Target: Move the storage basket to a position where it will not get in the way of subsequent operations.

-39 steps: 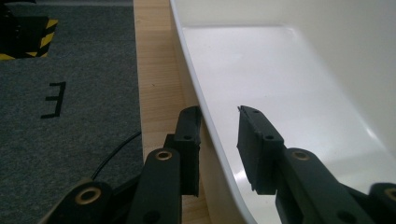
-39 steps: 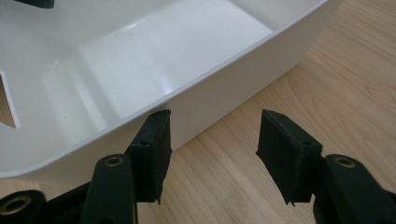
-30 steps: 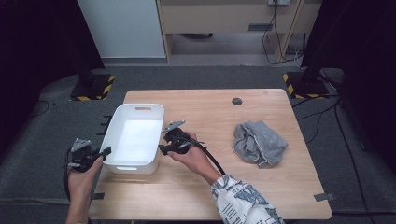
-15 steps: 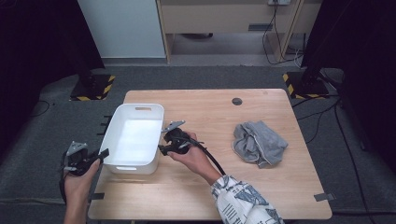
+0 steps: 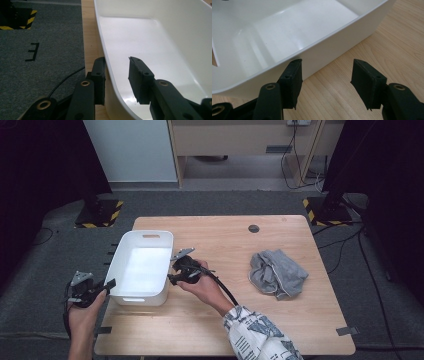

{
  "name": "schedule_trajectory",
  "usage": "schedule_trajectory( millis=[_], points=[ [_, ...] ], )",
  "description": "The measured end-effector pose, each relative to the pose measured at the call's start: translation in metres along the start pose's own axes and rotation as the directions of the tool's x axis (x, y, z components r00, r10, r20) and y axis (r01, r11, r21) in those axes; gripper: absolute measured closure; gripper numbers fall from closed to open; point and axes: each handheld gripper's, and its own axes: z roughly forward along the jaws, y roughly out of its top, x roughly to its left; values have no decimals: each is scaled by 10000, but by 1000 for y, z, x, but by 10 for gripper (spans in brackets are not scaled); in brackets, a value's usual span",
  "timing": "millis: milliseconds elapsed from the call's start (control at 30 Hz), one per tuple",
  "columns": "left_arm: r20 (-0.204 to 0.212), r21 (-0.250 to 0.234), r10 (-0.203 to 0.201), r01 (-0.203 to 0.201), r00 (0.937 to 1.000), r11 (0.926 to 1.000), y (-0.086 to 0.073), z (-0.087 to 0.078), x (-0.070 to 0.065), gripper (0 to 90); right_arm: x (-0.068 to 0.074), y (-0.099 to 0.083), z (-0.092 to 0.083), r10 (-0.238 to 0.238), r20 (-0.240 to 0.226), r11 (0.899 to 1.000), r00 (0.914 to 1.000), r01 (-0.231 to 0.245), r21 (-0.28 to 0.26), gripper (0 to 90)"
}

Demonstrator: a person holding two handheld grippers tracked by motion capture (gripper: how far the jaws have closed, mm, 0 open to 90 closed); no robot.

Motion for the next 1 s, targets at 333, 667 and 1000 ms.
schedule_trajectory(
  millis=[333,667,1000],
  points=[
    [34,176,83,-83,10000,9998,0,0,-2,658,-3,0,0,87,-18,9999,10000,-87,67,387],
    [221,-34,-3,3,9998,10000,1,0,-2,566,-7,-1,-2,110,51,9999,9999,-110,127,314],
    [581,-436,534,-509,9969,9978,12,-7,-7,330,-27,-10,-25,318,393,9989,9987,-303,-366,169]
  ],
)
